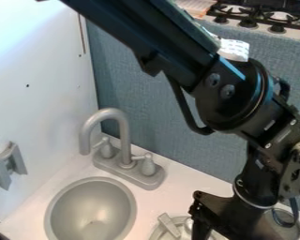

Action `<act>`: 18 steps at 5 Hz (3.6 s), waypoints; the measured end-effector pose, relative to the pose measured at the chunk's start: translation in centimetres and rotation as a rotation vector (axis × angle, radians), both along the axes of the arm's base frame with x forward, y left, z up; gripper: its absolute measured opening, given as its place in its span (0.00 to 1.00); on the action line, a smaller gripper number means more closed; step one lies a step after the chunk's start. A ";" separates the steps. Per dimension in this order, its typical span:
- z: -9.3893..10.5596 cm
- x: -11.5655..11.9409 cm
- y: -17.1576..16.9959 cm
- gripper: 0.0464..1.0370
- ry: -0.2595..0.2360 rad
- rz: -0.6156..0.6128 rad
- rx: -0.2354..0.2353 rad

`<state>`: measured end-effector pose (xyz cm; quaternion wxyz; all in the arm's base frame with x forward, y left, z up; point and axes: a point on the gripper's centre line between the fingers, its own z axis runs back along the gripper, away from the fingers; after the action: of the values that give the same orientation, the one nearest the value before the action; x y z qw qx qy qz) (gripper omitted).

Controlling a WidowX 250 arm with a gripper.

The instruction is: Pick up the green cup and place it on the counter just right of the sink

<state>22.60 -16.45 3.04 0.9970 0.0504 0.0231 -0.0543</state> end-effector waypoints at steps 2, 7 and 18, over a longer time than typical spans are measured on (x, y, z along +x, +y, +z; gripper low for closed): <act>-1.3 -1.6 -0.4 0.96 0.038 -0.041 0.026; -8.0 -3.9 -3.9 0.96 0.185 -0.118 0.028; -0.5 2.8 9.4 0.06 -0.167 0.375 -0.061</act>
<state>25.45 -7.03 2.49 0.9892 0.0191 -0.0521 0.1358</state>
